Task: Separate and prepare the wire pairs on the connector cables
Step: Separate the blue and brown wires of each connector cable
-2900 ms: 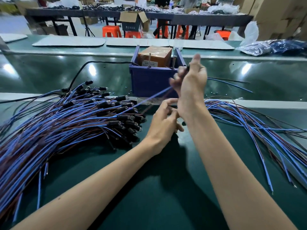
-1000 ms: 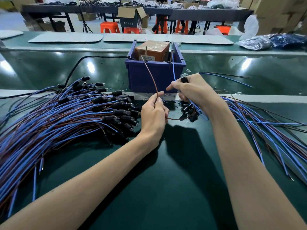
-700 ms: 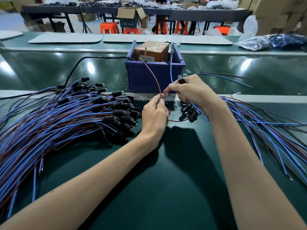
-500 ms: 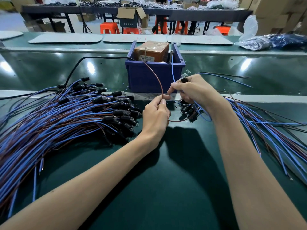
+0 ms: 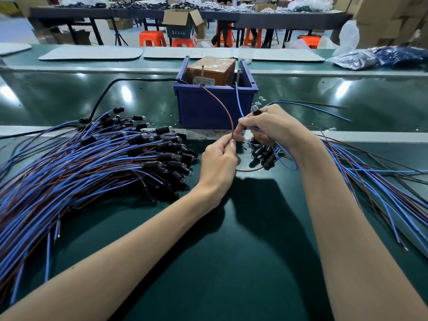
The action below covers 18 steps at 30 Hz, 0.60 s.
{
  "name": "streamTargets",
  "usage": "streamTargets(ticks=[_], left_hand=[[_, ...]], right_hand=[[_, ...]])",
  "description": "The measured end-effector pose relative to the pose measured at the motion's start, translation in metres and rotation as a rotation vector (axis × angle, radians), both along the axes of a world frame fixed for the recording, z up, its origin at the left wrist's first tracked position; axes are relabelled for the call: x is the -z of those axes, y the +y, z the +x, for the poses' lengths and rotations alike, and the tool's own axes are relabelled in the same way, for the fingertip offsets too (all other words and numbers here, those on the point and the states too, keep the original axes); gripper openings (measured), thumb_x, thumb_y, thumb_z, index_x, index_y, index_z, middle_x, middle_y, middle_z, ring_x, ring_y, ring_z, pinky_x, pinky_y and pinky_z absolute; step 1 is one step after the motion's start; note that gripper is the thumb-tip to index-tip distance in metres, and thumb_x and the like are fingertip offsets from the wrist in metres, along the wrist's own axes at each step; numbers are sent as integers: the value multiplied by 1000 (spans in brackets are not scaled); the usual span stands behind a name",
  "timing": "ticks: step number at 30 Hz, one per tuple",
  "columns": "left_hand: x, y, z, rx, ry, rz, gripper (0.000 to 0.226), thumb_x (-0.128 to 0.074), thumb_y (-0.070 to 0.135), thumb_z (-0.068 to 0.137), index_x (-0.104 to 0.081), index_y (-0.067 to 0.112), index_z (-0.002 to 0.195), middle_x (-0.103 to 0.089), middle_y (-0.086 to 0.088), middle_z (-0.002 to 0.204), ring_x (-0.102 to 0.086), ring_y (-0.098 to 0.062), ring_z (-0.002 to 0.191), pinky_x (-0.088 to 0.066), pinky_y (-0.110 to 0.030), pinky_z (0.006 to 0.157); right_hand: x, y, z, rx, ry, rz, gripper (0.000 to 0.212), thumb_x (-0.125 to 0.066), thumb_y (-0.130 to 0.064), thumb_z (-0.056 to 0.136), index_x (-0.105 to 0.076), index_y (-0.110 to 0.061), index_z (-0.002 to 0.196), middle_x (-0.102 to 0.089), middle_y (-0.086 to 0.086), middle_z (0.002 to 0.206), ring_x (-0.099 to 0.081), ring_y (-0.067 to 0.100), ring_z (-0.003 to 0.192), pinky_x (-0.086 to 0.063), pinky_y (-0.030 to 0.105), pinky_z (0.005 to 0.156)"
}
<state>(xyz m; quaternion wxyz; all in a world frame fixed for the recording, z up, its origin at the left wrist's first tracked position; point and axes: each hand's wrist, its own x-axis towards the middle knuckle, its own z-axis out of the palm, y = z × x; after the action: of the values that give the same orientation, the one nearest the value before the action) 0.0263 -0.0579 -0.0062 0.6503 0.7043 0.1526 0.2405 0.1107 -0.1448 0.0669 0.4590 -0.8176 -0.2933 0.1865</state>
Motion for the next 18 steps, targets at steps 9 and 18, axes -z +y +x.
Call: streamTargets(ticks=[9,18], left_hand=[[-1,-1,0,39,-12,10,29,-39,10,101,-62,23,89,-32,10,45,-29,-4,36,-23,-20,40],[-1,0,2,-70,-20,-137,29,-31,7,101,-53,19,88,-40,12,38,-32,-2,36,-26,-15,37]], right_hand=[[5,-1,6,125,131,63,27,-50,-6,94,-66,-2,72,-27,-6,31,-20,6,29,-18,16,34],[7,-2,11,159,160,95,29,-49,-6,93,-66,-3,70,-26,-5,31,-20,7,28,-19,13,32]])
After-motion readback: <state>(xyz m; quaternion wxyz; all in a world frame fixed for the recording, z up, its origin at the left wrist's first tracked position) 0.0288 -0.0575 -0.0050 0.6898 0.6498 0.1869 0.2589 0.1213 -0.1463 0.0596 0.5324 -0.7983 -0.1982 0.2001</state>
